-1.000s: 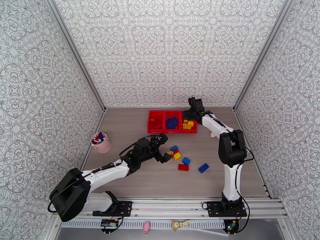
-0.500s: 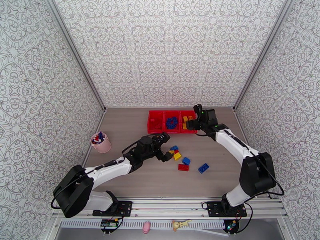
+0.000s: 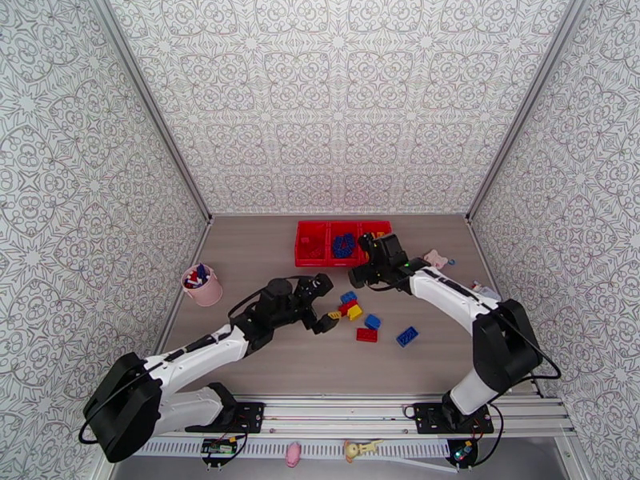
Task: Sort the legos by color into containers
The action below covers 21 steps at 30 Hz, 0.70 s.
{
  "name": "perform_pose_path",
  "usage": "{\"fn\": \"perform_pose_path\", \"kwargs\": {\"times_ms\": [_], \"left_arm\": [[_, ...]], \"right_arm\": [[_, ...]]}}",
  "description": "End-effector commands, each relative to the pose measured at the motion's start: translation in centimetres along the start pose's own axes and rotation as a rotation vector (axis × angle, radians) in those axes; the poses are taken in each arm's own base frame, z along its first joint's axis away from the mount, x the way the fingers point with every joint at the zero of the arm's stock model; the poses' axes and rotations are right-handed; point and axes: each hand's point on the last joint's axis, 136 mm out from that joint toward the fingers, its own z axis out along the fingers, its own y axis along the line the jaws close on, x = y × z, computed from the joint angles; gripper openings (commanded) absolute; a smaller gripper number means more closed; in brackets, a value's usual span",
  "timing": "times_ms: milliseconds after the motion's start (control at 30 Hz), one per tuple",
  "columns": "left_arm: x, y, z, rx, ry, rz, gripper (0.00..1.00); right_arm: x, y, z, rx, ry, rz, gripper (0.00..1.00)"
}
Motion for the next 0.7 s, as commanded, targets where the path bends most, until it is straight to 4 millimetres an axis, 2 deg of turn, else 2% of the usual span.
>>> {"fn": "perform_pose_path", "kwargs": {"times_ms": [0,233,467,667], "left_arm": [[1.3,-0.2,-0.7,0.010,0.031,0.013,1.00],[1.6,-0.2,-1.1,0.006,0.031,0.011,1.00],[1.8,-0.2,-1.1,0.011,0.034,0.007,1.00],[2.2,0.1,-0.9,0.002,0.058,-0.011,1.00]], "right_arm": [[1.2,1.0,1.2,0.035,0.078,-0.019,1.00],[2.8,3.4,3.6,0.048,0.151,-0.073,1.00],[3.9,3.7,6.1,0.069,0.219,-0.078,0.99],[4.3,4.1,7.5,0.047,0.244,-0.079,0.87]]}}
